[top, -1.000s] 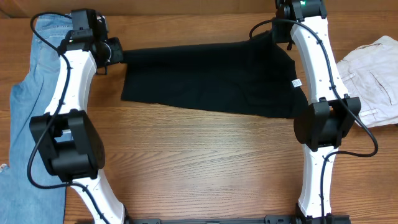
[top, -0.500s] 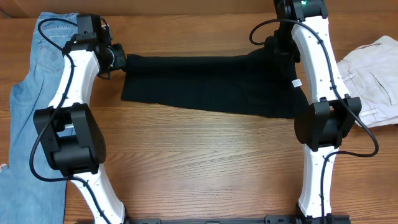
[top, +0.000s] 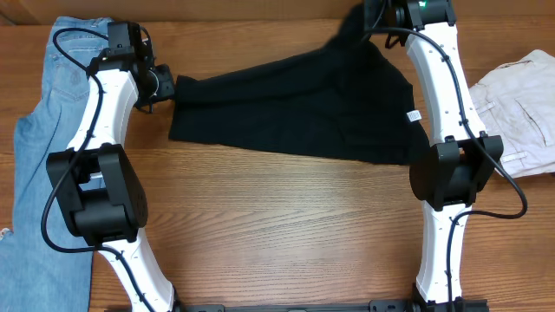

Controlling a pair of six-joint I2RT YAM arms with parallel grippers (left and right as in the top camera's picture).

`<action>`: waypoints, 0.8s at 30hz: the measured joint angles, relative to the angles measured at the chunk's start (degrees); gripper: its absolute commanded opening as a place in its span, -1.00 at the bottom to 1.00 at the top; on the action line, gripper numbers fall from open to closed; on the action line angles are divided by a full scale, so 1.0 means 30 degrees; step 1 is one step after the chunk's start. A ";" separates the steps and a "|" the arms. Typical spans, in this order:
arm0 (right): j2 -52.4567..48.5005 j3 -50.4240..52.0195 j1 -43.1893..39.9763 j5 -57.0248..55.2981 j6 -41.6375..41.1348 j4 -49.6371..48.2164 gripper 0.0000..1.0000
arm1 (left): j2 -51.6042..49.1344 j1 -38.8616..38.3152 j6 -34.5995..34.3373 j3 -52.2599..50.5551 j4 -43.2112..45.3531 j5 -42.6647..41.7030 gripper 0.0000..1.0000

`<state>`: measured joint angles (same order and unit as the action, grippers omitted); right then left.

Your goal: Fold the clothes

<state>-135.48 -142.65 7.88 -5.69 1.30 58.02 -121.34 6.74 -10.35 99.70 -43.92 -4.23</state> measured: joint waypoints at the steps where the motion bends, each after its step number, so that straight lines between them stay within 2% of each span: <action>1: 0.0000 -0.0029 0.0007 0.0321 0.0073 -0.0262 -0.20 | 0.0000 0.0000 0.0000 0.0000 -0.0073 0.0000 -0.92; 4: 0.0000 -0.0029 0.0007 0.0867 0.0073 -0.0095 -0.10 | 0.0000 0.0000 0.0000 0.0000 -0.0117 0.0007 -0.92; 8: 0.0000 -0.0022 -0.0007 0.1049 0.0138 0.0095 -0.09 | 0.0000 0.0000 0.0000 0.0000 -0.0168 0.0007 -0.92; 13: 0.0000 0.1042 -0.0357 0.0976 0.0503 -0.1654 -0.08 | 0.0000 0.0000 0.0000 0.0000 -0.0379 0.0015 -0.92; 17: -0.0313 0.2157 -0.0896 0.1741 0.2477 -0.3825 0.27 | 0.0000 0.0000 0.0000 0.0000 -0.0495 0.0007 -0.92; 20: -0.1384 0.2215 -0.1042 0.1960 0.4029 -0.5450 0.31 | 0.0000 0.0000 0.0000 0.0000 -0.0525 0.0015 -0.92; 24: -0.3096 0.2324 -0.0991 0.2652 0.4801 -0.6732 0.40 | 0.0000 0.0007 0.0000 0.0000 -0.0532 0.0015 -0.92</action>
<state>-144.77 -135.68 4.91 2.26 15.70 37.82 -121.34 6.76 -10.35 99.70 -45.52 -4.19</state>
